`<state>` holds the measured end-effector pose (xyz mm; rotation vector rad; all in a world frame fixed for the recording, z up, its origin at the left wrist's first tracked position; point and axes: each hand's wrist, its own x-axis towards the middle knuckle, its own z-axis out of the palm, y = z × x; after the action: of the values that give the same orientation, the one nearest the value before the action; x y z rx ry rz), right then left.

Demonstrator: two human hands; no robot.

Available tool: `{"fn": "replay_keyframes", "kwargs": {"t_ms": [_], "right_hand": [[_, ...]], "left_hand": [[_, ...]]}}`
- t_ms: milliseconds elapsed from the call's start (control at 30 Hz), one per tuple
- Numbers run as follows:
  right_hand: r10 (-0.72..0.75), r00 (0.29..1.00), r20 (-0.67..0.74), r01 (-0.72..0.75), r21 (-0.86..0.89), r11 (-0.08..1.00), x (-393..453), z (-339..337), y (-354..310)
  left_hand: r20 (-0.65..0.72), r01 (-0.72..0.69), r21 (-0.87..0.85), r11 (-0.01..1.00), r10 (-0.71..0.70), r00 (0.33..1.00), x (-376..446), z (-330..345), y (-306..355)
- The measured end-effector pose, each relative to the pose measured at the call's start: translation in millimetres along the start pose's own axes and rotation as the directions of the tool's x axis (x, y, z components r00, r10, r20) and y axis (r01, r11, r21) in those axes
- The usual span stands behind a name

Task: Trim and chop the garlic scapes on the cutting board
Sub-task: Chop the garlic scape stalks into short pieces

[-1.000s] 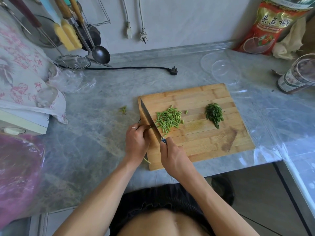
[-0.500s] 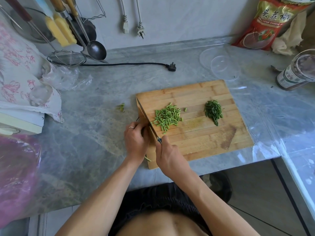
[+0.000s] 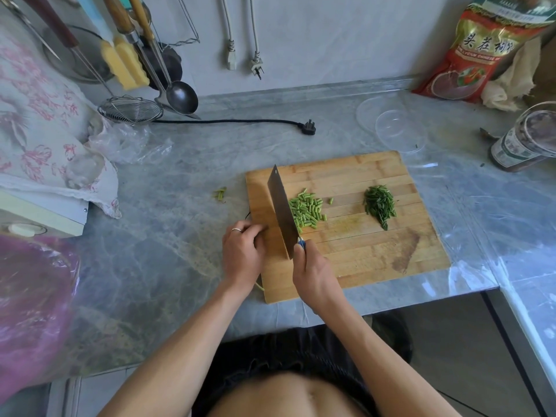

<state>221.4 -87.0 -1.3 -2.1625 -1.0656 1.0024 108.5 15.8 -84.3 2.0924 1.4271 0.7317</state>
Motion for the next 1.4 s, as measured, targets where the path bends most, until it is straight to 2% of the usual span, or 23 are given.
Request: {"fn": "replay_keyframes", "kwargs": {"t_ms": [200, 300, 400, 567, 700, 800, 833, 933, 1100, 1200, 1267, 1400], "right_hand": [[-0.128, 0.992, -0.023, 0.127, -0.038, 0.991, -5, 1, 3], [-0.122, 0.992, 0.017, 0.123, -0.12, 0.985, -7, 6, 6], [-0.126, 0.992, 0.0, 0.126, -0.047, 0.991, -10, 6, 3], [-0.15, 0.988, 0.032, 0.153, -0.103, 0.983, -11, 4, -1], [-0.201, 0.978, 0.064, 0.21, -0.183, 0.96, -9, 5, 1], [-0.232, 0.97, 0.075, 0.244, -0.305, 0.921, -6, 10, 1], [-0.228, 0.971, 0.074, 0.239, -0.319, 0.917, -5, 12, 0], [-0.148, 0.987, 0.063, 0.159, -0.218, 0.963, 6, 12, -9], [-0.112, 0.991, 0.07, 0.125, -0.222, 0.967, 7, 16, -10], [-0.177, 0.984, 0.009, 0.175, -0.176, 0.969, -2, 21, -1], [-0.128, 0.992, -0.009, 0.126, -0.096, 0.987, 2, 20, 1], [-0.047, 0.999, -0.006, 0.045, -0.161, 0.986, 13, 15, 2]], "left_hand": [[-0.004, 0.049, -0.147, 0.988, -0.05, 0.999, 7, -4, 5], [-0.04, 0.087, -0.192, 0.978, -0.096, 0.995, 9, -4, 12], [-0.034, 0.099, -0.208, 0.973, -0.108, 0.994, 10, -4, 14], [-0.045, 0.085, -0.228, 0.97, -0.098, 0.994, 10, -5, 14], [-0.053, 0.068, -0.23, 0.971, -0.082, 0.995, 10, -5, 14], [-0.055, 0.074, -0.218, 0.973, -0.088, 0.995, 10, -6, 13], [-0.047, 0.088, -0.214, 0.973, -0.1, 0.994, 10, -5, 11], [-0.017, 0.123, -0.206, 0.971, -0.13, 0.991, 9, -4, 10], [0.004, 0.085, -0.206, 0.975, -0.087, 0.996, 5, -8, 13], [-0.003, 0.05, -0.064, 0.997, -0.05, 0.999, 1, -6, 5], [-0.018, 0.014, 0.015, 1.0, -0.013, 1.0, -1, -5, 3], [-0.013, -0.041, 0.026, 0.999, 0.042, 0.999, -2, -8, 8]]}}
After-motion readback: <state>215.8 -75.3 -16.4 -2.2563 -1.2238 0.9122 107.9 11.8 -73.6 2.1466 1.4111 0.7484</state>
